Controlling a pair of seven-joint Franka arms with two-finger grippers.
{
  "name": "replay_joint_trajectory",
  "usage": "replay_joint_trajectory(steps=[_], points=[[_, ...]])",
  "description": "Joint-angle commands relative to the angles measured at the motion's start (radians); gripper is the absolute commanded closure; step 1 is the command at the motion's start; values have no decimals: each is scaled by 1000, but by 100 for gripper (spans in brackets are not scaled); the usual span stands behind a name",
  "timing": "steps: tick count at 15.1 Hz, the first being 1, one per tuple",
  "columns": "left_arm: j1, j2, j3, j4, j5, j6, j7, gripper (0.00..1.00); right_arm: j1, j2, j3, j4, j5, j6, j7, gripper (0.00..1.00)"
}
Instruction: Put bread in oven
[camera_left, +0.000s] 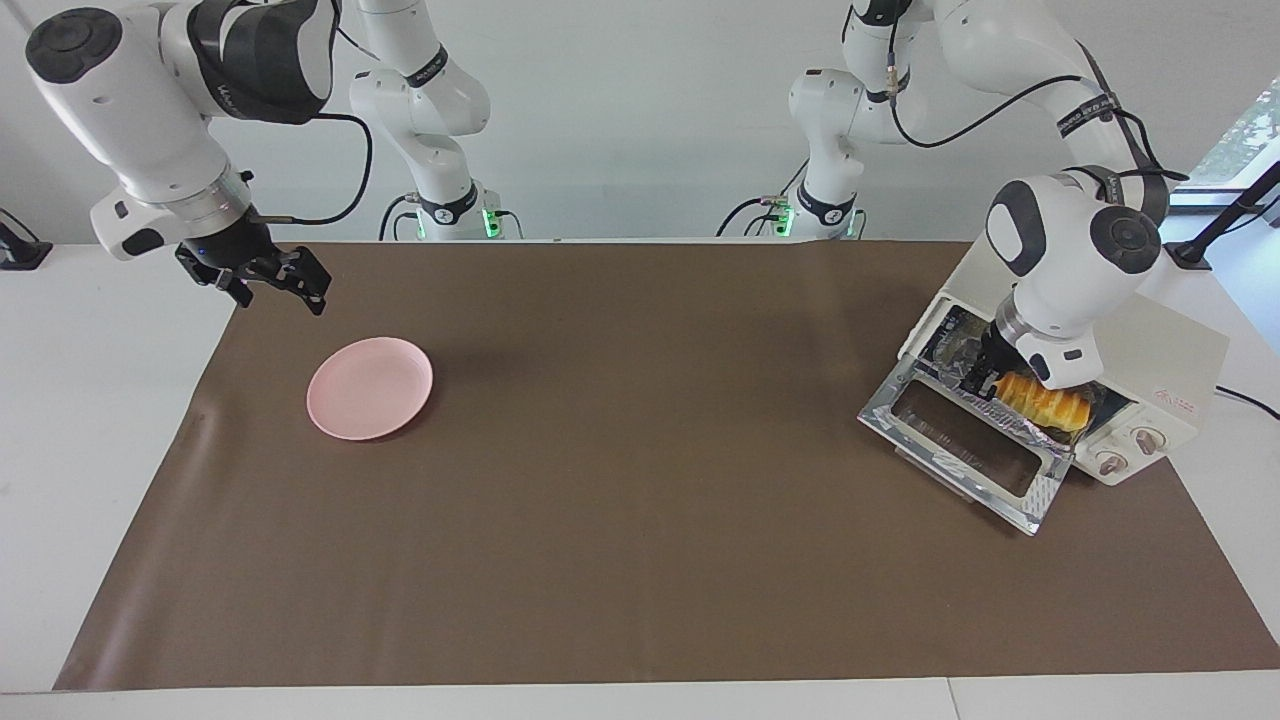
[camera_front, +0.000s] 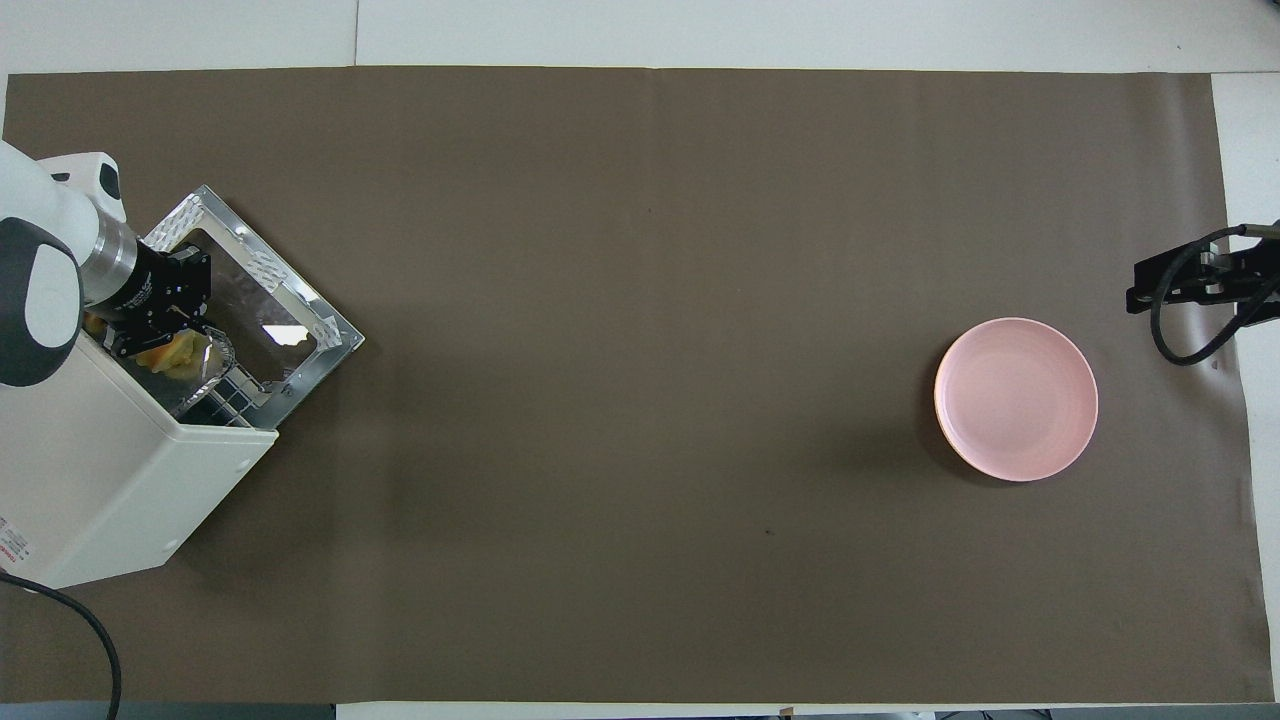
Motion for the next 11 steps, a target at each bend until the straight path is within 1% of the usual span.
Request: replay_joint_trajectory(steps=[1, 4, 9, 11], points=[[0, -20, 1, -31, 41, 32, 9, 100, -11, -24, 9, -27, 17, 5, 8, 0], [-1, -17, 1, -28, 68, 32, 6, 100, -11, -24, 9, -27, 17, 5, 8, 0], [-1, -11, 3, -19, 79, 18, -14, 100, -11, -24, 9, -27, 17, 5, 8, 0], [-1, -3, 0, -20, 79, 26, -54, 100, -11, -25, 9, -27, 17, 5, 8, 0]])
